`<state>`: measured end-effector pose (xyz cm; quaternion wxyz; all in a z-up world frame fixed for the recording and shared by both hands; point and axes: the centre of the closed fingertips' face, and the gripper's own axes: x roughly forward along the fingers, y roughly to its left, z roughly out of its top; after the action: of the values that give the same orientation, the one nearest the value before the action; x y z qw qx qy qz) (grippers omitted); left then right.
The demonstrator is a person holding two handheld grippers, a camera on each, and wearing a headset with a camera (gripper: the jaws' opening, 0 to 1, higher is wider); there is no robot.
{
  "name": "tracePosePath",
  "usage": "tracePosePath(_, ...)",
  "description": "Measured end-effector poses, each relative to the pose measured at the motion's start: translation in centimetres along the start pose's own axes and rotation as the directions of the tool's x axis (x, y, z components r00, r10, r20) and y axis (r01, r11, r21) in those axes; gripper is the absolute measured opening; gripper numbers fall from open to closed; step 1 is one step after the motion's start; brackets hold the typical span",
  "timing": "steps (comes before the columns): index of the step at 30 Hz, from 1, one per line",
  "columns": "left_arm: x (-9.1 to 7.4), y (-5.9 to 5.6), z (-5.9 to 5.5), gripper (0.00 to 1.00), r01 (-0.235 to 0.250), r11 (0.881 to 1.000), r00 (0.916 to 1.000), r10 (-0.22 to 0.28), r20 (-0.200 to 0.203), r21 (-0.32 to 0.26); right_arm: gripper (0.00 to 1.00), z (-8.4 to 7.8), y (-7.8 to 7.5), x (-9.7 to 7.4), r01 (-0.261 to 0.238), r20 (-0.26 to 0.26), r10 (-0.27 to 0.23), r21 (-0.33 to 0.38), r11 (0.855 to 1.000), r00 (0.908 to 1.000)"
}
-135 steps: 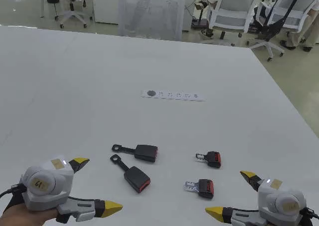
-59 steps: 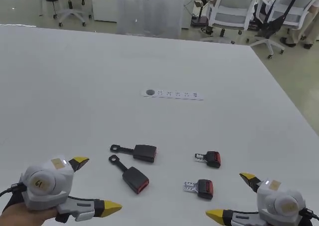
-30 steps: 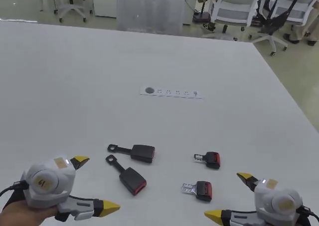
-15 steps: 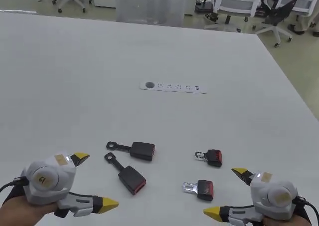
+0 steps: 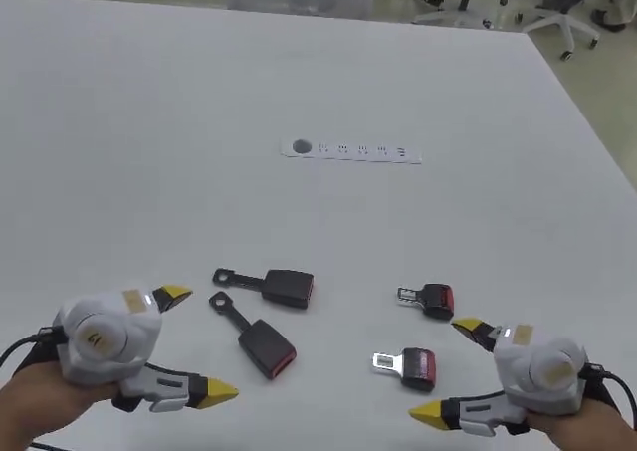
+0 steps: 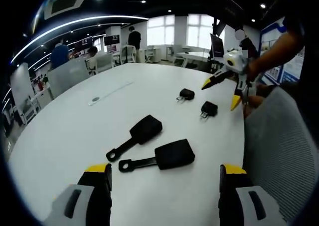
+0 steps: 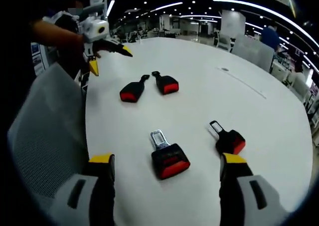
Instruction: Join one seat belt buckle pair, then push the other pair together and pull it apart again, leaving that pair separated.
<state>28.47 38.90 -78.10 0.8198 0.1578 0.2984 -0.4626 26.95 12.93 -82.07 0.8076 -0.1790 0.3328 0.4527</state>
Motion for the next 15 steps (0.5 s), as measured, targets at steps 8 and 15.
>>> tracePosePath(8,1.7,0.0,0.2,0.89,0.095,0.991,0.9941,-0.089,-0.062,0.095,0.84,-0.5,-0.1,0.7,-0.065,-0.034,0.065,-0.008,0.998,0.9973)
tracePosePath(15,3.6,-0.3,-0.3,0.87,0.190,0.958,0.9768,-0.163,-0.139,0.216,0.81,-0.9,-0.1,1.3,-0.111,-0.057,0.110,-0.016,0.994,0.9923)
